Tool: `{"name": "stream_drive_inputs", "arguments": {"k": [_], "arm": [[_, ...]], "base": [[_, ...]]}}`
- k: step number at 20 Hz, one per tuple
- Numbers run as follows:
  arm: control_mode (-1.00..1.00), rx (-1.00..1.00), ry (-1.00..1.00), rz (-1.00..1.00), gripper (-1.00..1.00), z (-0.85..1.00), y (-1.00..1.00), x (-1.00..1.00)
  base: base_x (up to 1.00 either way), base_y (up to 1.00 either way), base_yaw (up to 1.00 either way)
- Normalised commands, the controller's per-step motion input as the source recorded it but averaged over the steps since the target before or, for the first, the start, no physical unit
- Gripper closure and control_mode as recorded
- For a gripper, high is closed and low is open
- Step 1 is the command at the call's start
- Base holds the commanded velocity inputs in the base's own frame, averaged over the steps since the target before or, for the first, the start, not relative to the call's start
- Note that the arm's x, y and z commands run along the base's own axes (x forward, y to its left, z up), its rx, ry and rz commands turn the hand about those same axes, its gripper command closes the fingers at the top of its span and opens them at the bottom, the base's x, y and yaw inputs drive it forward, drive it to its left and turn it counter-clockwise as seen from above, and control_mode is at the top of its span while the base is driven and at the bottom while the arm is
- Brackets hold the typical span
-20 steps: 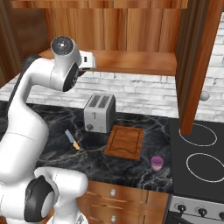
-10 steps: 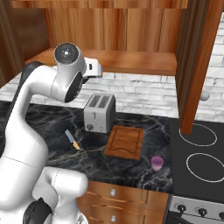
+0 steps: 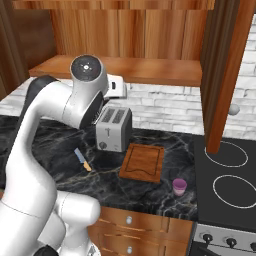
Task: Pick the bread, place it on the cutting board, pick the jam, place it on the counter, and close the cabinet.
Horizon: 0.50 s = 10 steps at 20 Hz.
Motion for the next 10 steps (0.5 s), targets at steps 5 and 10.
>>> {"name": "stream_drive_inputs", "arguments": {"k": [5,10], "arm": [[-1.00,0.00,0.07,0.00,1.00,-0.24,-0.30,-0.43],[-1.00,0.00,0.08,0.00,1.00,-0.32,-0.26,-0.40]], "base": [[0.00,0.00,0.00],[0.00,0.00,0.00]]}}
